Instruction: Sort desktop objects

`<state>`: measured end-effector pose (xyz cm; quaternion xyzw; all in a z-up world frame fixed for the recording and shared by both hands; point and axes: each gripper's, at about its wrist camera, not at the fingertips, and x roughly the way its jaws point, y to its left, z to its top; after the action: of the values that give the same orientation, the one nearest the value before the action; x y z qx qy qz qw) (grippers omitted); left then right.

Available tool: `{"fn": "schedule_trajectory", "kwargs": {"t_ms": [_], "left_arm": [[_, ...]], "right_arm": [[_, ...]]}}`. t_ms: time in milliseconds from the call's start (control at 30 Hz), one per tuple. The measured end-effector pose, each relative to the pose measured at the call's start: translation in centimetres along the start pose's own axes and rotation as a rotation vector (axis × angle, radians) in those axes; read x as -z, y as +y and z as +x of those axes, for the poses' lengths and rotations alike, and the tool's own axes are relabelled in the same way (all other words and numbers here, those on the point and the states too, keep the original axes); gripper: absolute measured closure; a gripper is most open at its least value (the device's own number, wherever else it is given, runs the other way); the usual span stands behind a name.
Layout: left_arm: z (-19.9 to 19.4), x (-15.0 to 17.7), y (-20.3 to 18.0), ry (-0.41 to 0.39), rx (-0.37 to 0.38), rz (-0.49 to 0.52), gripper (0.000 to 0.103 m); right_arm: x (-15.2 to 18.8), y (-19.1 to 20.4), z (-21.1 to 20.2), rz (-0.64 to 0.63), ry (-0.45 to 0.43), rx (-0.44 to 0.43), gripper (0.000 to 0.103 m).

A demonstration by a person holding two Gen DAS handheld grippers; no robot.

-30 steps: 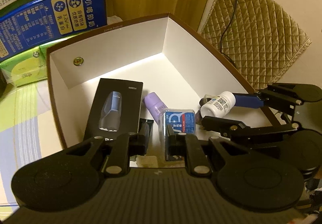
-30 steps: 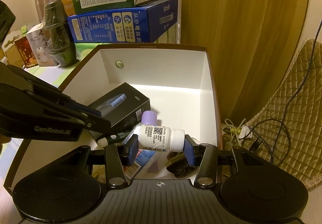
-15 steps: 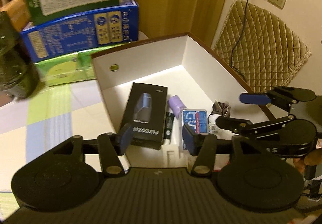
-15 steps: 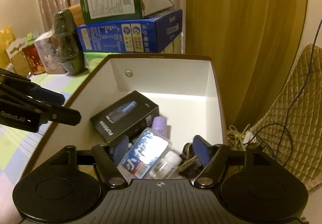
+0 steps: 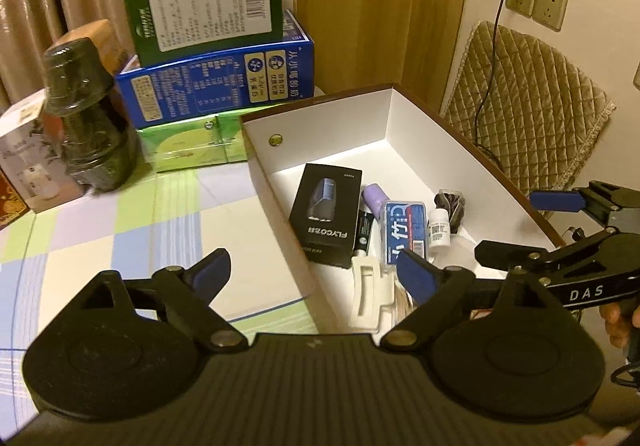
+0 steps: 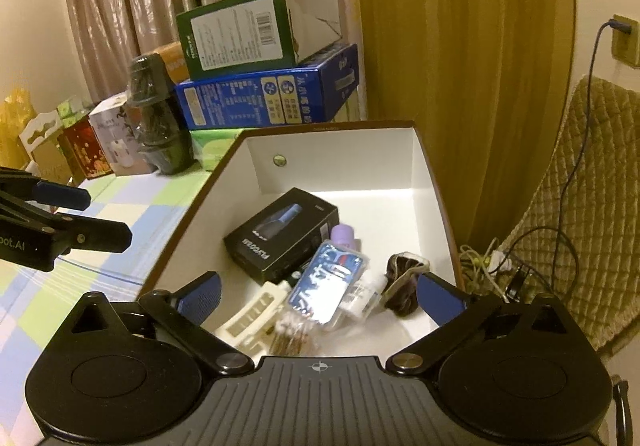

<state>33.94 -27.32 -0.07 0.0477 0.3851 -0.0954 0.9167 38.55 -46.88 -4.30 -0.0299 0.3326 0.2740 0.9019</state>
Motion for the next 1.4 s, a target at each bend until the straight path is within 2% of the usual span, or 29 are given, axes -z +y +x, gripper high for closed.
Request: {"fn": "schedule_trajectory", "kwargs": {"t_ms": [400, 700, 1000, 1400], "left_arm": [[-5.0, 3.9, 0.9, -0.020, -0.003, 0.039, 0.009], [-9.5, 7.6, 2.1, -0.033, -0.008, 0.075, 0.003], [-13.6, 11.3, 3.9, -0.028, 0.009, 0.056, 0.003], [-17.0, 15.5, 5.3, 0.008, -0.005, 0.048, 0.003]], "right_arm": [[2.3, 4.4, -5.8, 0.082, -0.042, 0.059, 0.002], [5.3, 8.6, -9.7, 0.134, -0.040, 0.102, 0.002], [8.4, 12.7, -12.2, 0.153, -0.014, 0.139, 0.002], [11.4, 17.2, -14.2, 0.135, 0.005, 0.126, 0.002]]}}
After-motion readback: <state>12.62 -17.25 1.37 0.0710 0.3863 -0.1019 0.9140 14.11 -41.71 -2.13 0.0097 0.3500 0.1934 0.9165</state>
